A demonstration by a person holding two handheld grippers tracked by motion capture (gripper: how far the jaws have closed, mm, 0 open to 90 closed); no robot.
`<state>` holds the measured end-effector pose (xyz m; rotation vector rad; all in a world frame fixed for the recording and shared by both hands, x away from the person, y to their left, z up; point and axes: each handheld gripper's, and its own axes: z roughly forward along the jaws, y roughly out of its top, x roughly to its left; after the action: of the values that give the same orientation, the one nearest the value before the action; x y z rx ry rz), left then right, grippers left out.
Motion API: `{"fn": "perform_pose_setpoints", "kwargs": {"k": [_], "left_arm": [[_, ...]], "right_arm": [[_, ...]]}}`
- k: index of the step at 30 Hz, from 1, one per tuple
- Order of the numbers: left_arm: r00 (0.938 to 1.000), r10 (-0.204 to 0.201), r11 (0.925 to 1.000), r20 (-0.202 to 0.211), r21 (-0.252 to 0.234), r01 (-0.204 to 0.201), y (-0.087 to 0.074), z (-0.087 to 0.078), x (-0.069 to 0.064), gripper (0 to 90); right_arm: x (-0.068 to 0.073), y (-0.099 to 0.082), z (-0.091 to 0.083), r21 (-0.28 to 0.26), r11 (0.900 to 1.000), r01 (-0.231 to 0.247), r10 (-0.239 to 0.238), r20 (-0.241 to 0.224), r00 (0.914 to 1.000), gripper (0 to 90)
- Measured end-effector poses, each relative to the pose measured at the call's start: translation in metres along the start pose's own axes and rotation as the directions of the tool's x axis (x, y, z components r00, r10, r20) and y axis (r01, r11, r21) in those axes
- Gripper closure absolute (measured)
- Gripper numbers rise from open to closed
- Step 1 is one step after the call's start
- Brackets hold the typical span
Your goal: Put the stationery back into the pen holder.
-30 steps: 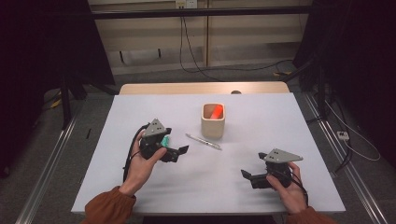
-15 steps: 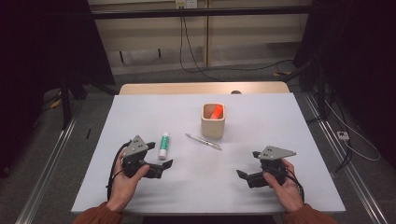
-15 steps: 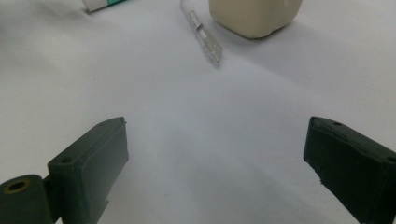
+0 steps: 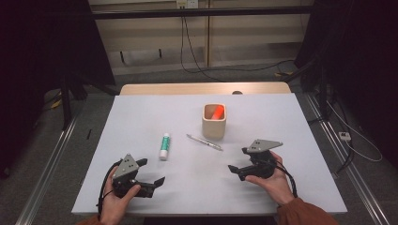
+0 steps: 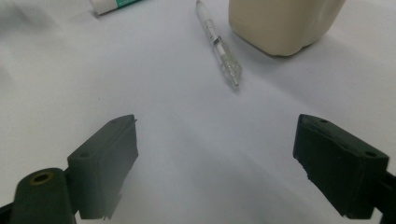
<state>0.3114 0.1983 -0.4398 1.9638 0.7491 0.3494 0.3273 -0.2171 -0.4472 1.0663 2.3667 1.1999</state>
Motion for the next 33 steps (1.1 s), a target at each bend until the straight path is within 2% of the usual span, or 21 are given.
{"fn": "perform_pose_setpoints", "kwargs": {"k": [4, 7, 12, 18, 20, 23, 25, 27, 28, 33], "left_arm": [[0.9999, -0.007, 1.0000, -0.009, -0.002, 0.007, -0.001, 0.000, 0.001, 5.9], [0.9998, -0.016, 0.9998, -0.009, 0.008, 0.017, -0.002, 0.001, 0.003, 5.9], [0.9998, -0.018, 0.9997, -0.007, 0.014, 0.018, -0.002, 0.002, 0.003, 5.9], [0.9998, -0.018, 0.9998, -0.012, 0.005, 0.018, -0.002, 0.000, 0.003, 6.6], [0.9998, -0.015, 0.9999, -0.016, 0.005, 0.015, -0.002, 0.000, 0.004, 6.6], [0.9998, -0.016, 0.9998, -0.013, 0.010, 0.016, -0.002, 0.000, 0.004, 6.6], [0.9998, -0.017, 0.9998, -0.013, 0.010, 0.017, -0.002, 0.000, 0.004, 6.6], [0.9997, -0.020, 0.9998, -0.012, 0.002, 0.020, -0.002, 0.000, 0.003, 6.6], [0.9998, -0.019, 0.9998, -0.011, -0.003, 0.019, -0.002, 0.000, 0.003, 6.6], [0.9999, -0.014, 0.9999, -0.009, -0.002, 0.014, -0.002, -0.001, 0.003, 6.7]], "right_arm": [[-0.003, 0.007, 0.009, -0.003, 1.0000, 0.001, -0.001, 0.002, 1.0000, 19.0], [-0.004, 0.012, 0.013, -0.017, 0.9996, 0.023, -0.022, 0.019, 0.9996, 25.1], [-0.008, 0.021, 0.019, -0.023, 0.9997, 0.006, -0.006, 0.022, 0.9997, 30.3], [-0.014, 0.032, 0.026, -0.021, 0.9998, 0.000, -0.001, -0.004, 1.0000, 44.8], [-0.016, 0.036, 0.028, -0.024, 0.9997, -0.006, 0.006, -0.011, 0.9999, 46.7], [-0.016, 0.042, 0.033, -0.013, 0.9999, 0.008, -0.008, -0.007, 0.9999, 52.0], [-0.016, 0.044, 0.038, 0.003, 0.9999, 0.011, -0.011, 0.005, 0.9999, 56.6], [-0.017, 0.047, 0.042, 0.015, 0.9997, 0.020, -0.020, 0.045, 0.9988, 58.6], [-0.018, 0.048, 0.044, 0.027, 0.9995, 0.015, -0.016, 0.056, 0.9983, 61.6], [-0.022, 0.049, 0.053, 0.033, 0.9995, 0.001, -0.002, 0.050, 0.9987, 80.4]]}}
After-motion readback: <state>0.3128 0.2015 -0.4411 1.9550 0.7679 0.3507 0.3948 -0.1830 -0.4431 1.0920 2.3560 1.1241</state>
